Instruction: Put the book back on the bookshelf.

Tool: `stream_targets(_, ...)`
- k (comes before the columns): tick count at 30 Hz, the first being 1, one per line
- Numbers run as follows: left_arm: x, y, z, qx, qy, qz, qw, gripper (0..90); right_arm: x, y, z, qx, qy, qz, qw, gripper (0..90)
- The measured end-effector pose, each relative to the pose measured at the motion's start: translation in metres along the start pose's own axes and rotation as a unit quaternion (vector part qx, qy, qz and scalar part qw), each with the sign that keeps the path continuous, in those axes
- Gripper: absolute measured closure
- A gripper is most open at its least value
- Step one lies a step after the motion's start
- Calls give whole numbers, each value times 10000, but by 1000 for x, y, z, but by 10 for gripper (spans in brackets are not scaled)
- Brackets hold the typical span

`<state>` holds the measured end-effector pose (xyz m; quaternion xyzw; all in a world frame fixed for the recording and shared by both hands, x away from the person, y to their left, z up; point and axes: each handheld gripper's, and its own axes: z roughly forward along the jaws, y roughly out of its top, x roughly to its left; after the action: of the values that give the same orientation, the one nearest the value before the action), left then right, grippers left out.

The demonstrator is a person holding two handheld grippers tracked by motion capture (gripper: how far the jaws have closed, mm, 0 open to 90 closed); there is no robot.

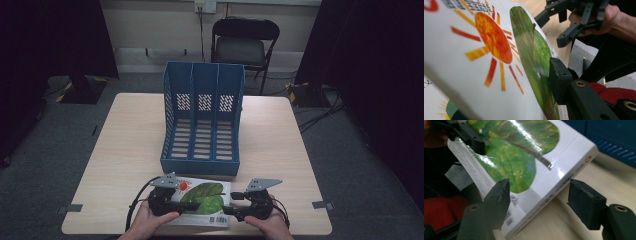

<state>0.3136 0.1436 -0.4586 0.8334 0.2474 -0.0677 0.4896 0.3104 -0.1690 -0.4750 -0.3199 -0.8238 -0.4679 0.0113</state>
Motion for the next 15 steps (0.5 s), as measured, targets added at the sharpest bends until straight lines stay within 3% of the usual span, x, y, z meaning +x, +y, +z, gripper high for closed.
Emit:
stream_targets(3,-4,2,0,-37,19,288,9996,725,-2,1,1,20,20,-37,10000,334)
stream_targets(5,-10,3,-1,-45,79,601,9982,724,-1,3,1,-31,83,-71,9999,330)
stream_targets(8,-14,4,0,-101,41,824,9965,726,-1,3,1,-67,85,-43,9999,315)
stream_targets(10,-14,5,1,-100,9,791,9968,727,-3,4,2,-116,118,86,9998,307)
stream_targets(13,-14,5,2,-92,0,795,9968,728,-8,5,5,-162,375,290,9987,334)
stream_targets(15,-15,5,2,-37,85,889,9960,727,-8,6,6,-134,389,266,9988,360)
